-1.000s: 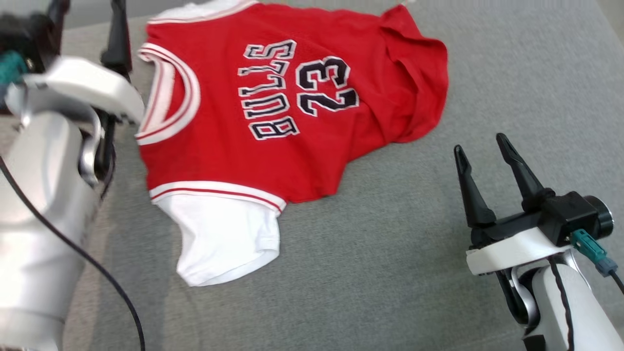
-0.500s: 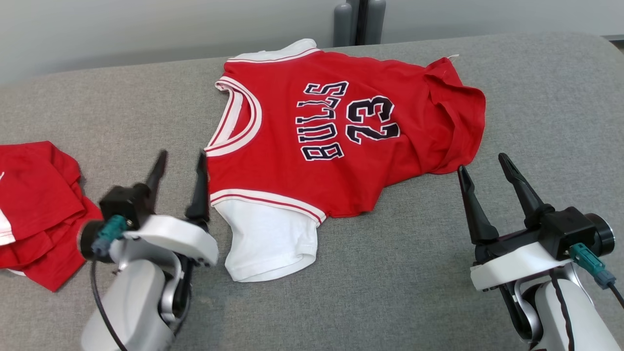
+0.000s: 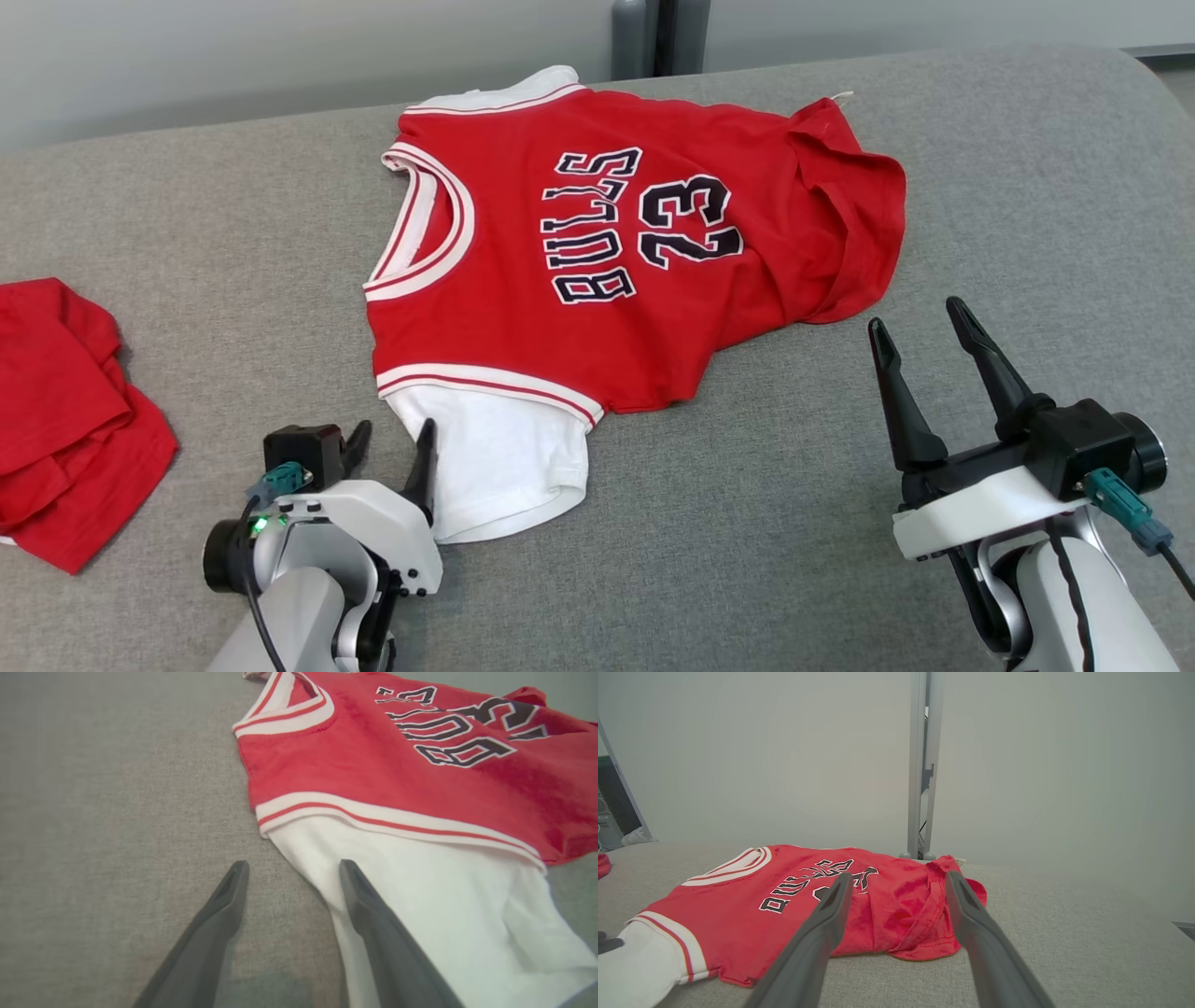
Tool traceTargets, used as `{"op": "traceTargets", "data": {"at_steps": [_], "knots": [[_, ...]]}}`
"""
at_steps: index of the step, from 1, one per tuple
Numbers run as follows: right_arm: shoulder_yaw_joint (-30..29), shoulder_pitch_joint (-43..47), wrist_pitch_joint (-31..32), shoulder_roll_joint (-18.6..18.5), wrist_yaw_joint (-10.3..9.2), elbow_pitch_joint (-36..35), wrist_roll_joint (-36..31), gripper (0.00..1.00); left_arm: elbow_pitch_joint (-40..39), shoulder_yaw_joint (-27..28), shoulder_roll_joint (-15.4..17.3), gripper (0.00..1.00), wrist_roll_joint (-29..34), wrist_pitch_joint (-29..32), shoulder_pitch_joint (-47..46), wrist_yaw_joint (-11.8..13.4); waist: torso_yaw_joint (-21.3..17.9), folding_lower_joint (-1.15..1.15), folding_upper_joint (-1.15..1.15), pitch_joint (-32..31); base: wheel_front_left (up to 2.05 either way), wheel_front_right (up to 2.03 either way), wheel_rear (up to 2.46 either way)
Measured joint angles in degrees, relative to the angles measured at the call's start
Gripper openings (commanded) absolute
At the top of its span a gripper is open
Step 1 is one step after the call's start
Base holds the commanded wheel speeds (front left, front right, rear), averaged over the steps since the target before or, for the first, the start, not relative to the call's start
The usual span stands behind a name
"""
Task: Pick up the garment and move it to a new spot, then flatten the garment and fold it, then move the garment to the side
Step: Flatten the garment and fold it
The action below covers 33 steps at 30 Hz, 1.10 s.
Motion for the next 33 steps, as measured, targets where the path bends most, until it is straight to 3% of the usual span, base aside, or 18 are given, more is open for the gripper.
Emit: {"op": "traceTargets", "data": {"at_steps": [6, 7, 8, 9, 13, 27, 28, 29, 33], "knots": [[0.2, 0.0, 0.0, 0.3, 0.00, 0.0, -0.1, 1.00, 2.6, -0.9, -0.6, 1.00, -0.7, 0.9, -1.2, -1.6, -0.8, 0.00, 0.00, 0.5, 0.00, 0.00, 0.00], [0.2, 0.0, 0.0, 0.4, 0.00, 0.0, -0.1, 1.00, 3.0, -0.9, -0.8, 0.96, -0.9, 1.1, -1.4, -2.1, -0.8, 0.00, 0.00, 0.5, 0.00, 0.00, 0.00], [0.2, 0.0, 0.0, 0.4, 0.00, 0.1, -0.1, 1.00, 3.2, -1.0, -0.8, 0.33, -1.0, 1.0, -1.6, -2.5, -0.9, 0.00, 0.00, 0.4, 0.00, 0.00, 0.00], [0.2, 0.0, 0.0, 0.4, 0.00, 0.1, -0.2, 1.00, 3.5, -1.2, -0.8, 0.00, -1.0, 0.8, -1.8, -2.5, -0.9, 0.00, 0.00, 0.4, 0.00, 0.00, 0.00], [-0.1, 0.4, 0.0, 0.6, 0.00, 0.5, -0.4, 1.00, 4.2, -1.3, -1.0, 0.00, -0.9, -1.3, -2.1, -2.7, -0.6, 0.00, 0.00, -0.3, 0.00, 0.00, 0.00], [-1.0, 2.3, 0.0, 0.7, 0.00, 3.1, -0.5, 1.00, 0.6, 3.0, 1.4, 0.00, 0.0, -8.6, -1.4, 1.4, 3.4, 0.00, 0.00, -4.5, 0.00, 0.00, 0.00], [-1.1, 2.3, 0.0, 0.8, 0.00, 3.5, -0.6, 1.00, 0.3, 2.9, 1.3, 0.62, 0.2, -8.7, -1.1, 1.4, 3.7, 0.00, 0.00, -4.6, 0.00, 0.00, 0.00], [-1.4, 2.3, 0.0, 0.8, 0.00, 4.1, -1.0, 1.00, -0.1, 2.9, 1.1, 1.00, 0.4, -8.8, -0.8, 1.6, 3.8, 0.00, 0.00, -4.5, 0.00, 0.00, 0.00], [-3.7, 2.1, 0.0, 1.1, 0.00, 5.8, -1.2, 1.00, -2.4, 3.1, -0.3, 1.00, 0.9, -9.0, -0.4, 1.6, 4.4, 0.00, 0.00, -4.1, 0.00, 0.00, 0.00]]}}
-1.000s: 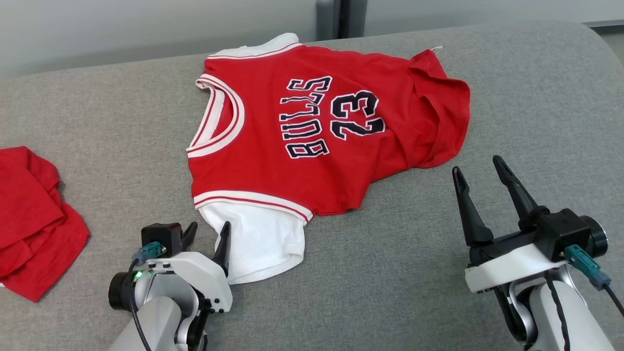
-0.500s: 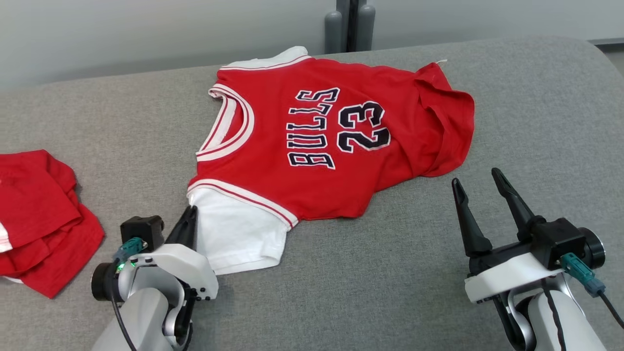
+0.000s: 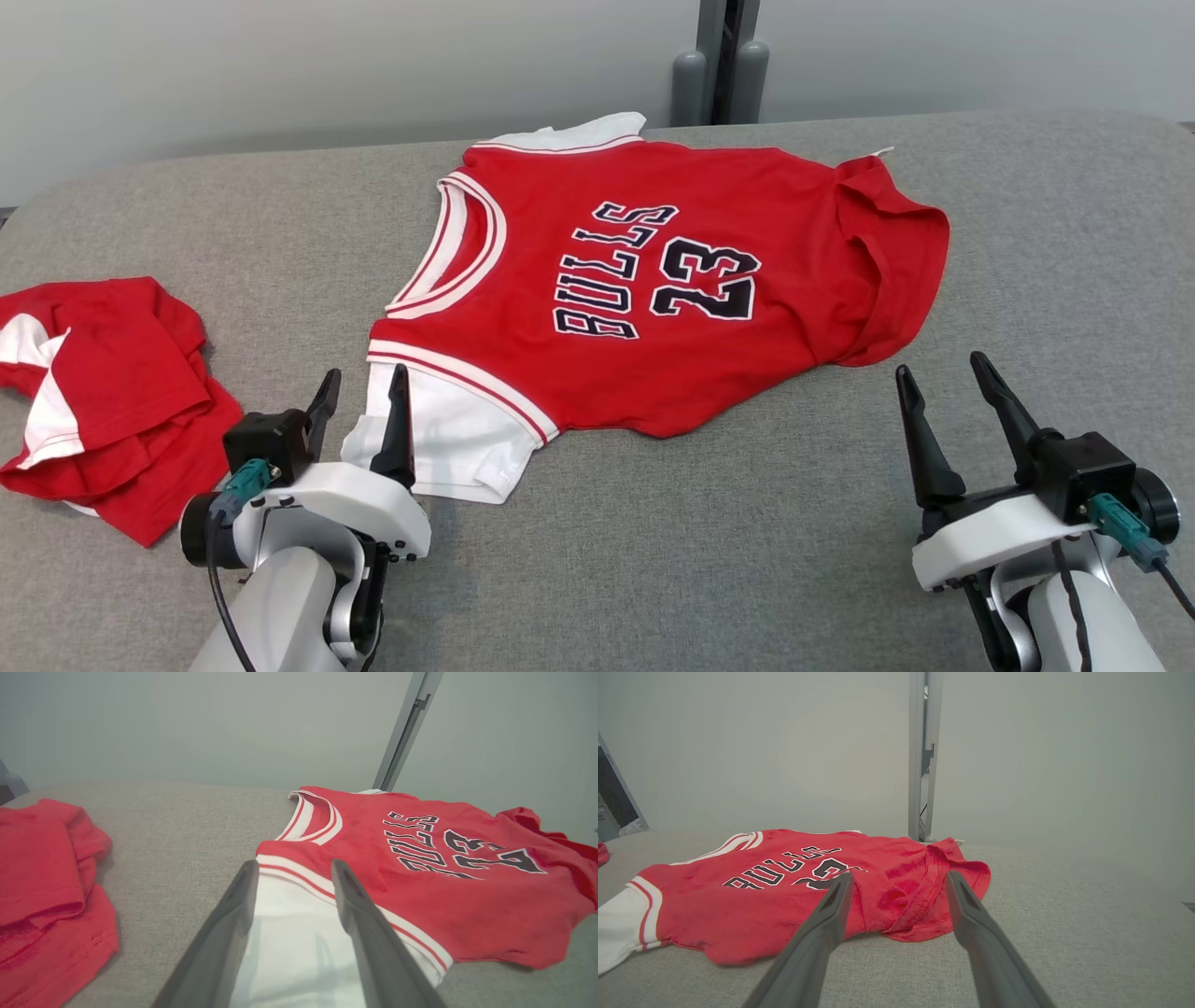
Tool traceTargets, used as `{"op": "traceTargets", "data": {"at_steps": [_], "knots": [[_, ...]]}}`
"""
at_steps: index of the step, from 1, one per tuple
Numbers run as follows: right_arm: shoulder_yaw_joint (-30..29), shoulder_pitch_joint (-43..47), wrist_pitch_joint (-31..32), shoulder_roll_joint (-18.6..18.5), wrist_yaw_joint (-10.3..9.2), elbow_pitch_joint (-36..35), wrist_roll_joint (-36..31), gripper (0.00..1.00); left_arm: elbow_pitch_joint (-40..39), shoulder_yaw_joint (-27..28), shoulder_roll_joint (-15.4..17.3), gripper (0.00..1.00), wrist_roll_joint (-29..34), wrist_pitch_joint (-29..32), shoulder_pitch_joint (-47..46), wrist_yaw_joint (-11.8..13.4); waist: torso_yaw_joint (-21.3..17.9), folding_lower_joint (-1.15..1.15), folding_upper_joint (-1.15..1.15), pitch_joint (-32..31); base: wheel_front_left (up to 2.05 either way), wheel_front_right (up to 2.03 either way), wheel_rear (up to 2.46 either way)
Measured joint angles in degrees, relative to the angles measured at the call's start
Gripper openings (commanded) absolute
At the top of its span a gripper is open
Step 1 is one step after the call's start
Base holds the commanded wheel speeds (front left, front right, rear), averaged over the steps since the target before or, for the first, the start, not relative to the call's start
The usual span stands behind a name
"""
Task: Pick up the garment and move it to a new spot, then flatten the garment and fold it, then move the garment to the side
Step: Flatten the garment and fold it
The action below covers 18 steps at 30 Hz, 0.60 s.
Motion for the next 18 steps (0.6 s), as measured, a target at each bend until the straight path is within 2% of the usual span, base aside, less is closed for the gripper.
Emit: {"op": "traceTargets", "data": {"at_steps": [4, 8, 10, 18], "knots": [[-1.5, -1.0, 0.0, 0.3, 0.00, 2.3, 0.1, 1.00, -3.5, 1.0, -0.7, 1.00, 0.9, -0.1, 0.4, 0.0, 0.6, 0.00, 0.00, 0.4, 0.00, 0.00, 0.00], [-3.6, -3.5, 0.0, 0.5, 0.00, 7.0, 0.7, 1.00, -7.6, -0.5, -2.1, 1.00, 3.5, -0.1, 1.7, -2.5, 1.9, 0.00, 0.00, 1.0, 0.00, 0.00, 0.00], [-4.0, -5.0, 0.0, -0.3, 0.00, 10.0, -1.2, 1.00, -8.6, -1.2, -2.5, 1.00, 4.2, -0.1, 2.2, -3.6, 2.8, 0.00, 0.00, 1.3, 0.00, 0.00, 0.00], [-7.7, -11.7, 0.0, 0.1, 0.00, 20.2, 1.1, 1.00, -10.2, -2.0, -3.9, 1.00, 6.0, -0.1, 3.1, -5.0, 7.0, 0.00, 0.00, 3.2, 0.00, 0.00, 0.00]]}}
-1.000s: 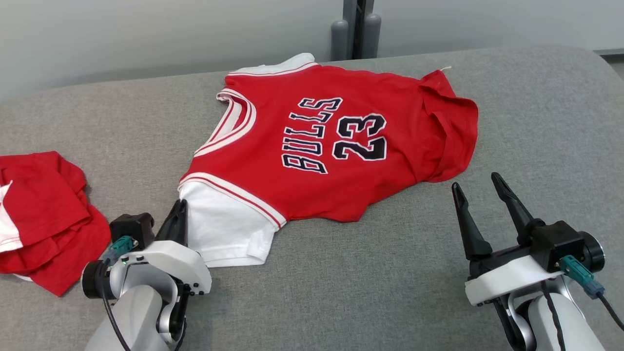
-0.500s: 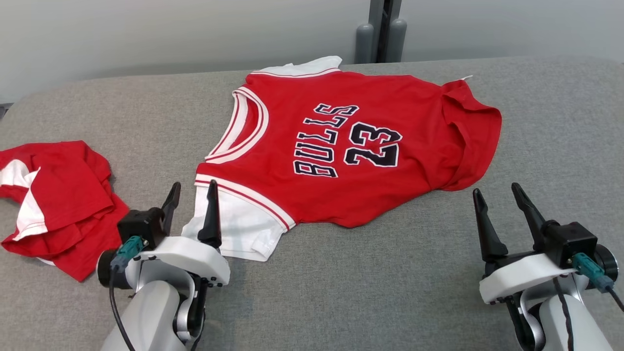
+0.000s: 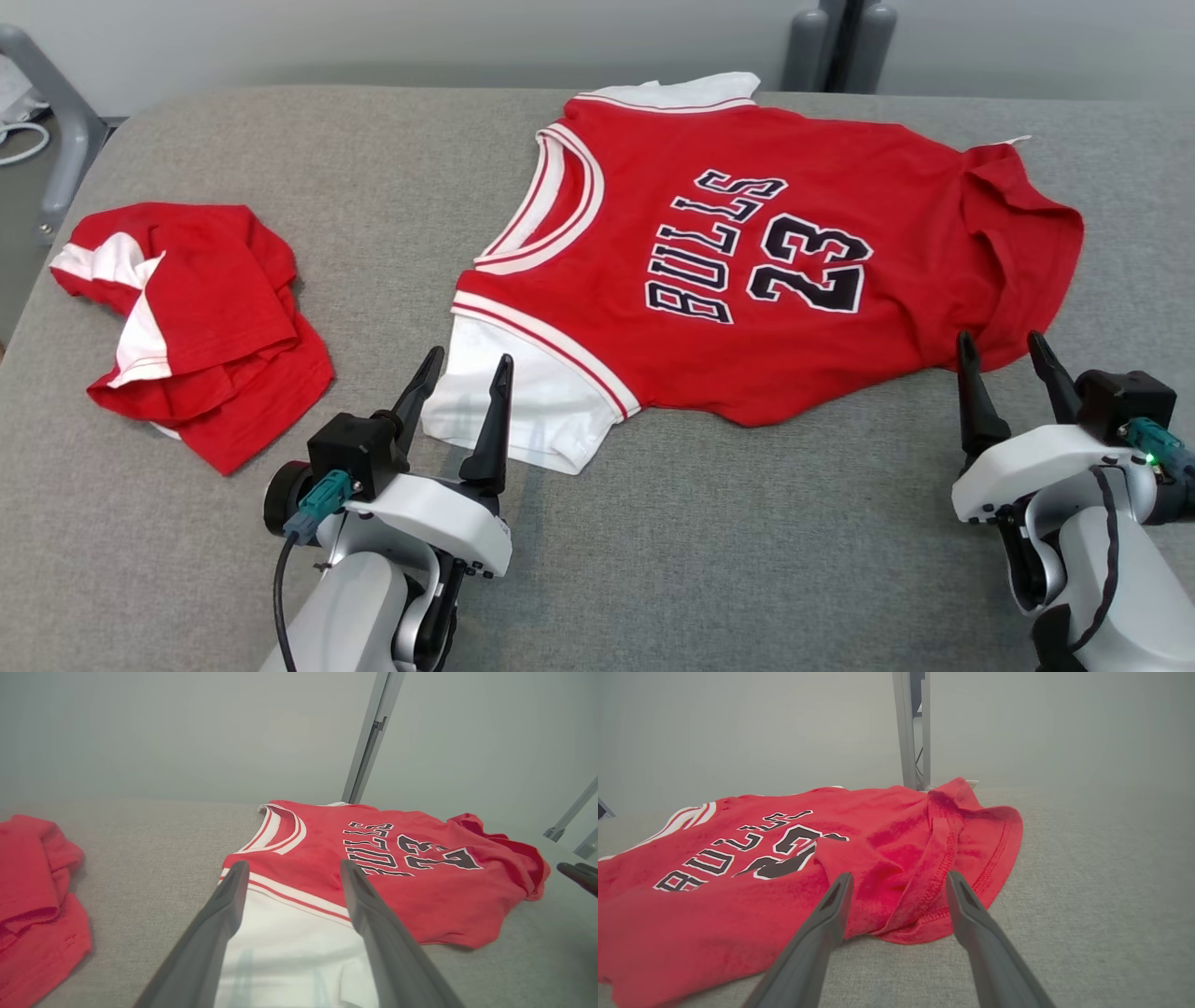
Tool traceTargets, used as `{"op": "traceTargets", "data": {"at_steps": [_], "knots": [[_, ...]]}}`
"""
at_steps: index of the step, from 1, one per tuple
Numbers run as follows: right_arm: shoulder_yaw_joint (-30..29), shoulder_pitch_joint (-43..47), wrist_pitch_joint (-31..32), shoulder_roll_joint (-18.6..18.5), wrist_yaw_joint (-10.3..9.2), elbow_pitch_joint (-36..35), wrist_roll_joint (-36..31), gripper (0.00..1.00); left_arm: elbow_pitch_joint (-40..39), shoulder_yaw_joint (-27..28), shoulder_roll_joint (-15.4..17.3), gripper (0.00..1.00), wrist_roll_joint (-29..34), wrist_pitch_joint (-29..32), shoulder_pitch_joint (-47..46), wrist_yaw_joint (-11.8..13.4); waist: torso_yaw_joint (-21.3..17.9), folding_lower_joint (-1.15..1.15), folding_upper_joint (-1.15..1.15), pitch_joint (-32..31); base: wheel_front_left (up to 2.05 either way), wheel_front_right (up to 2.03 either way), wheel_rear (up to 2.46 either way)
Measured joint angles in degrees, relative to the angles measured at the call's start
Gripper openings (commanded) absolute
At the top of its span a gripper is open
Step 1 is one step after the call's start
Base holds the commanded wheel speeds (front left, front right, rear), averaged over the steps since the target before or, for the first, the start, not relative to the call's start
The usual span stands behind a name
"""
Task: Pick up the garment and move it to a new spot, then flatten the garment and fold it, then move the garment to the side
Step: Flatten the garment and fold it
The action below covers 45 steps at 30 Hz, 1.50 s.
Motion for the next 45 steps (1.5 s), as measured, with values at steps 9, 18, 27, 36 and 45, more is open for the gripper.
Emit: {"op": "traceTargets", "data": {"at_steps": [9, 18, 27, 36, 45], "knots": [[-3.6, -4.4, 0.0, -1.5, 0.00, 8.2, 0.7, 0.53, -0.3, 1.2, -1.0, 1.00, 0.6, 0.0, 0.0, -0.5, 3.6, 0.00, 0.00, 2.4, 0.00, 0.00, 0.00], [-3.8, -5.7, 0.0, -0.9, 0.00, 7.5, 0.9, 0.00, 0.3, 2.8, -1.4, 1.00, 1.0, 0.0, 0.1, -0.5, 2.5, 0.00, 0.00, 1.9, 0.00, 0.00, 0.00], [2.8, -5.2, 0.0, -3.7, 0.00, -1.8, -2.2, 0.00, 0.6, 4.2, -1.6, 1.00, 1.2, 0.0, 1.3, -1.1, -0.8, 0.00, 0.00, -1.0, 0.00, 0.00, 0.00], [11.7, -1.9, 13.5, -15.6, 0.01, -15.2, 0.1, 0.00, 0.7, 2.4, -1.7, 1.00, -0.3, -0.1, 2.3, -1.1, -3.5, 0.00, 0.00, -4.2, 0.00, 0.00, 0.00], [14.3, 0.0, 22.8, -22.7, 0.00, -24.9, 9.3, 0.00, -0.3, -0.1, -1.8, 1.00, -1.7, -0.1, 2.0, -0.4, -2.4, 0.00, 0.00, -2.4, 0.00, 0.00, 0.00]]}}
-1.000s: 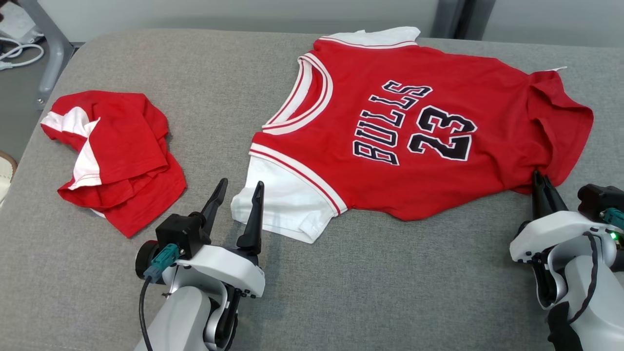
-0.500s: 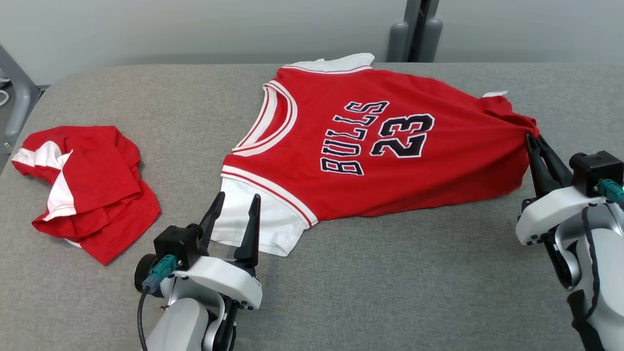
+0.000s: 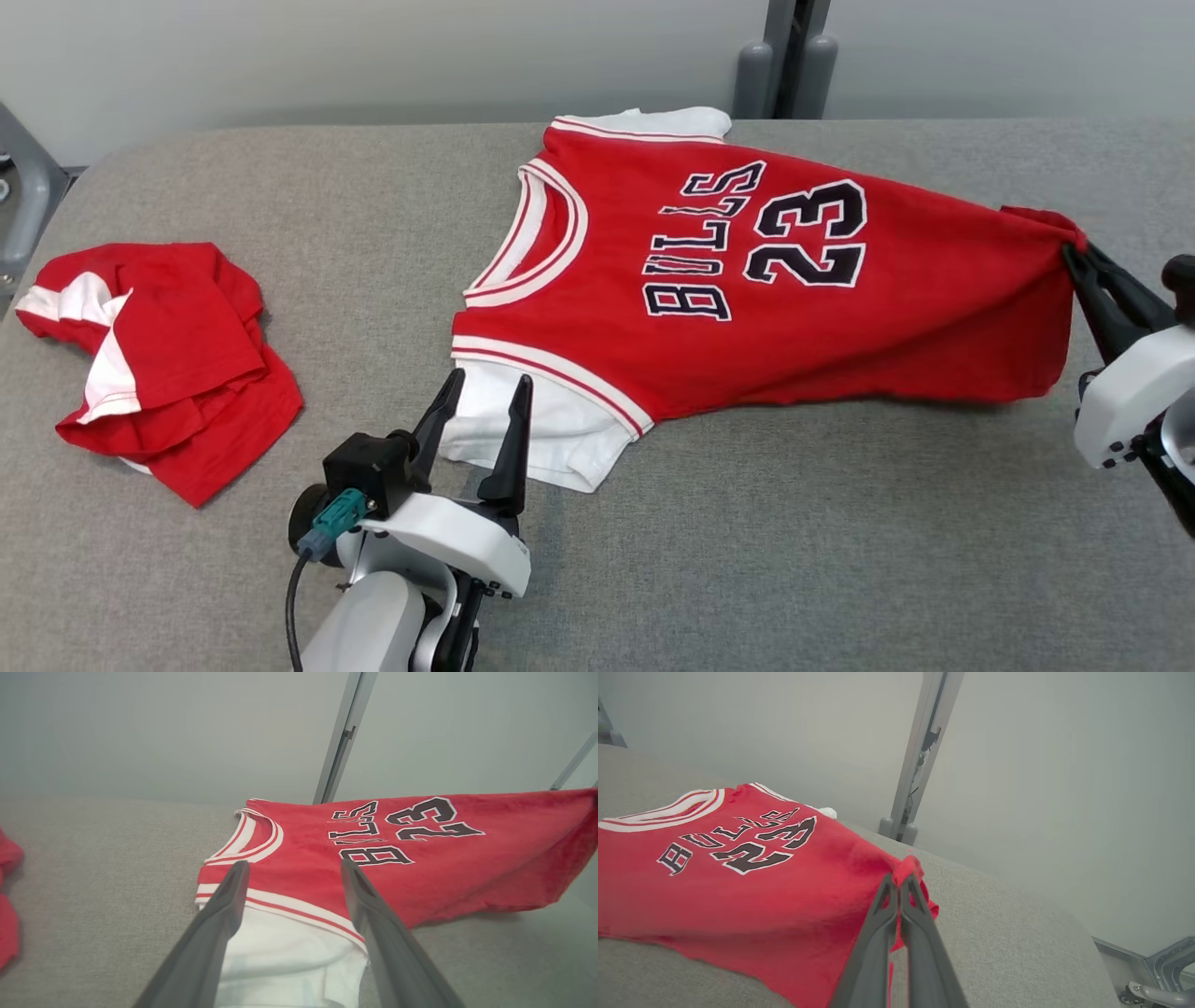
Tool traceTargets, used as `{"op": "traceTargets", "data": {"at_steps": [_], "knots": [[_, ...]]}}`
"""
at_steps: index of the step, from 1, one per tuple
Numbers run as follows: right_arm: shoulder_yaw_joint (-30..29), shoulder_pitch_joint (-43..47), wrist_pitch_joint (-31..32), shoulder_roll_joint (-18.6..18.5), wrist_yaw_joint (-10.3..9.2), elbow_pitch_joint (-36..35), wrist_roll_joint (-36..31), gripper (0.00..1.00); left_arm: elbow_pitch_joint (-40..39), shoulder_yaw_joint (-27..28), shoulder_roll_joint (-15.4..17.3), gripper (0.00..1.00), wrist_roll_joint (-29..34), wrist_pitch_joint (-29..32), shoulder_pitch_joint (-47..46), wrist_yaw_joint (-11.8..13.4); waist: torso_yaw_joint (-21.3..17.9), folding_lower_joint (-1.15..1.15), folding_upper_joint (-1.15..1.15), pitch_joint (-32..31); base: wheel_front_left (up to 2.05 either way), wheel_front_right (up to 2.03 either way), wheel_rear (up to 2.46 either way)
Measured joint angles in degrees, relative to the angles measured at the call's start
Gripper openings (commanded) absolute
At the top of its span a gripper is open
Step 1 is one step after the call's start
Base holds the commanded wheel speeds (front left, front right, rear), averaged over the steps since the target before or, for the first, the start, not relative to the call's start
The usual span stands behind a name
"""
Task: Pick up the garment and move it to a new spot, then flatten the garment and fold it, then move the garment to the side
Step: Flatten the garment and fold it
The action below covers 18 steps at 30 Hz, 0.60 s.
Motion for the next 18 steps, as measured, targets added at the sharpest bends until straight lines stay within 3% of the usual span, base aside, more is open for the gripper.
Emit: {"op": "traceTargets", "data": {"at_steps": [6, 7, 9, 10, 13, 18], "knots": [[0.6, -5.2, -4.1, 1.1, 0.00, 9.3, 0.7, 0.00, 0.6, -1.2, 0.0, 1.00, 0.0, 0.0, -1.7, 0.0, 2.2, 0.00, 0.00, 2.4, 0.00, 0.00, 0.00], [0.0, -6.3, -5.5, 1.8, 0.00, 12.1, 0.1, 0.11, 0.7, -1.3, 0.0, 1.00, 0.0, 0.0, -1.9, 0.0, 2.6, 0.00, 0.00, 2.7, 0.00, 0.00, 0.00], [-1.2, -8.0, -8.8, 2.3, 0.00, 18.1, -2.9, 0.47, 0.9, -1.5, 0.1, 1.00, 0.0, 0.0, -2.2, 0.0, 3.3, 0.00, 0.00, 3.2, 0.00, 0.00, 0.00], [-1.2, -8.0, -8.8, 2.3, 0.00, 18.1, -2.9, 0.99, 0.9, -1.5, 0.1, 1.00, 0.0, 0.0, -2.2, 0.0, 3.3, 0.00, 0.00, 3.2, 0.00, 0.00, 0.00], [-5.5, -10.7, -14.9, 5.4, 0.00, 29.4, -8.3, 1.00, 1.0, -2.0, 0.1, 1.00, 0.0, 0.0, -2.3, 0.0, 4.3, 0.00, 0.00, 3.8, 0.00, 0.00, 0.00], [-6.6, -11.3, -15.6, 8.7, 0.00, 38.6, -11.2, 1.00, 1.5, -1.8, 0.0, 1.00, 0.3, 0.0, -2.3, 0.0, 4.2, 0.00, 0.00, 3.6, 0.00, 0.00, 0.00]]}}
